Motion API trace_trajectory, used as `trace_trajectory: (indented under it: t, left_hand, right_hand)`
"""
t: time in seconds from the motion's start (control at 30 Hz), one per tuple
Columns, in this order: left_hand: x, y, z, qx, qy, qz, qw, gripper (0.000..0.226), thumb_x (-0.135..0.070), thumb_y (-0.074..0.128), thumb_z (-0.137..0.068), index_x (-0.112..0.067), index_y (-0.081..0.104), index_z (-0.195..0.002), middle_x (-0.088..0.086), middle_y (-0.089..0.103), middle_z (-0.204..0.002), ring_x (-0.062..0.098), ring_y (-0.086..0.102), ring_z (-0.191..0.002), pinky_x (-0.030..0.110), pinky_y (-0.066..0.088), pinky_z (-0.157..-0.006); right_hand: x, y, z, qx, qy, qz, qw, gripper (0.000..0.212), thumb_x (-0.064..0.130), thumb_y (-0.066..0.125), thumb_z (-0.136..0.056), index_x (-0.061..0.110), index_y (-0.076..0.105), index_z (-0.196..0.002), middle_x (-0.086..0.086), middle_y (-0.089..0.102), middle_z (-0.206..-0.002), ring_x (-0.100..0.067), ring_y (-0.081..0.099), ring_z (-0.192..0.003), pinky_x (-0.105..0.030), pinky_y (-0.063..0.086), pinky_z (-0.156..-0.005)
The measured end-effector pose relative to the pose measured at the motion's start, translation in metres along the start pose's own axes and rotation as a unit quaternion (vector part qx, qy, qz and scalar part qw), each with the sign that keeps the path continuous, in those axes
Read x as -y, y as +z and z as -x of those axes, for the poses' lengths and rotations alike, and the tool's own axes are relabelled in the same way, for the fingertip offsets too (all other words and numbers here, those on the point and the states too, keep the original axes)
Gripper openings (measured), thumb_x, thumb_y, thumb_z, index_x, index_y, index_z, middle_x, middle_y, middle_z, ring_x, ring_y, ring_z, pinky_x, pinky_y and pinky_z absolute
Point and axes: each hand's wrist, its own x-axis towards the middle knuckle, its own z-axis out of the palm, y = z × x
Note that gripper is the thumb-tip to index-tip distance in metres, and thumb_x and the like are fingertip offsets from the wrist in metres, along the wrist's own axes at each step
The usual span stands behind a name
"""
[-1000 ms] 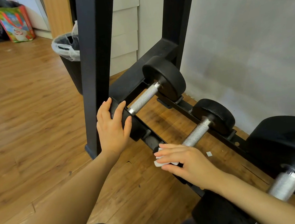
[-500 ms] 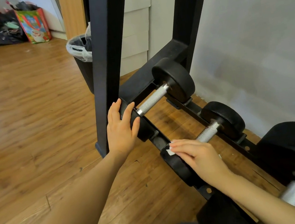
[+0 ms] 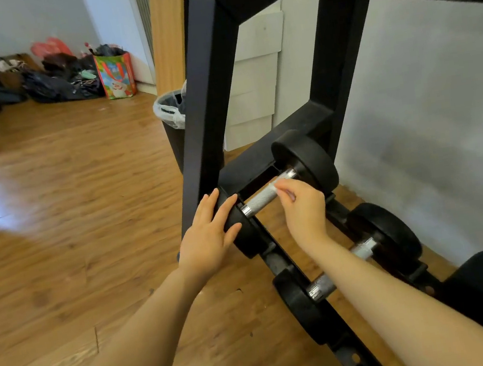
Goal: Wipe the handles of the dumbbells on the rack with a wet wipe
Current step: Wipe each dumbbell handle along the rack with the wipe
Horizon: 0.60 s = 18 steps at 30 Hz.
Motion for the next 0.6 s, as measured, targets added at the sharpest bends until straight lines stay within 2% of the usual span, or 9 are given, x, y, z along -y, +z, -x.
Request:
trace_trajectory:
  t: [0.07, 0.2, 0.27, 0.33, 0.47, 0.6]
  left_hand:
    - [-0.004, -0.002, 0.004, 0.001, -0.012, 0.022, 1.0, 0.06, -0.043, 0.045, -0.101, -0.04, 0.017, -0.154, -0.007, 0.003, -0.165, 0.012, -0.004, -0.151, 0.038, 0.027, -0.115]
    - [-0.005, -0.006, 0.002, 0.005, -0.014, 0.029, 0.999, 0.06, -0.041, 0.048, -0.101, -0.039, 0.021, -0.154, -0.006, 0.006, -0.165, 0.014, -0.001, -0.151, 0.039, 0.026, -0.116]
    - [-0.005, -0.004, 0.0, 0.003, -0.016, 0.045, 0.999, 0.059, -0.04, 0.05, -0.1, -0.039, 0.023, -0.153, -0.006, 0.008, -0.165, 0.014, -0.001, -0.151, 0.04, 0.024, -0.118]
    - [-0.006, -0.001, -0.002, -0.007, -0.025, 0.085, 0.996, 0.058, -0.039, 0.052, -0.1, -0.036, 0.028, -0.152, -0.005, 0.012, -0.164, 0.015, 0.002, -0.151, 0.041, 0.022, -0.119]
    - [-0.015, 0.002, -0.014, -0.077, -0.062, 0.117, 0.988, 0.053, -0.042, 0.048, -0.1, -0.029, 0.035, -0.15, 0.0, 0.033, -0.155, 0.018, 0.023, -0.145, 0.041, 0.028, -0.115]
    - [-0.022, 0.008, -0.022, -0.121, -0.095, 0.158, 0.975, 0.045, -0.037, 0.044, -0.102, -0.023, 0.045, -0.145, 0.001, 0.04, -0.152, 0.017, 0.03, -0.142, 0.037, 0.027, -0.114]
  right_hand:
    - [0.003, 0.005, -0.013, 0.001, -0.004, 0.01, 1.0, 0.023, 0.016, 0.058, -0.096, 0.011, 0.068, -0.116, -0.001, 0.069, -0.11, -0.008, 0.061, -0.104, -0.015, 0.043, -0.092]
    - [0.0, 0.014, -0.027, 0.011, -0.001, 0.042, 0.999, 0.025, 0.016, 0.055, -0.097, 0.01, 0.067, -0.119, -0.002, 0.069, -0.111, -0.012, 0.061, -0.106, -0.004, 0.034, -0.082]
    - [-0.005, 0.02, -0.032, 0.015, -0.008, 0.065, 0.998, 0.025, 0.016, 0.055, -0.097, 0.01, 0.067, -0.119, -0.003, 0.069, -0.112, -0.013, 0.062, -0.106, -0.004, 0.033, -0.082]
    - [-0.009, 0.026, -0.036, 0.019, -0.02, 0.089, 0.996, 0.026, 0.014, 0.056, -0.097, 0.009, 0.066, -0.12, -0.005, 0.068, -0.114, -0.015, 0.061, -0.109, -0.011, 0.036, -0.088]
    - [-0.019, 0.038, -0.043, 0.052, -0.048, 0.147, 0.987, 0.028, 0.013, 0.054, -0.097, 0.009, 0.065, -0.123, -0.006, 0.064, -0.125, -0.017, 0.057, -0.12, -0.018, 0.034, -0.1]
    - [-0.033, 0.048, -0.045, 0.121, -0.127, 0.264, 0.948, 0.034, 0.007, 0.064, -0.089, 0.009, 0.063, -0.124, -0.008, 0.061, -0.131, -0.018, 0.049, -0.13, -0.035, 0.038, -0.111]
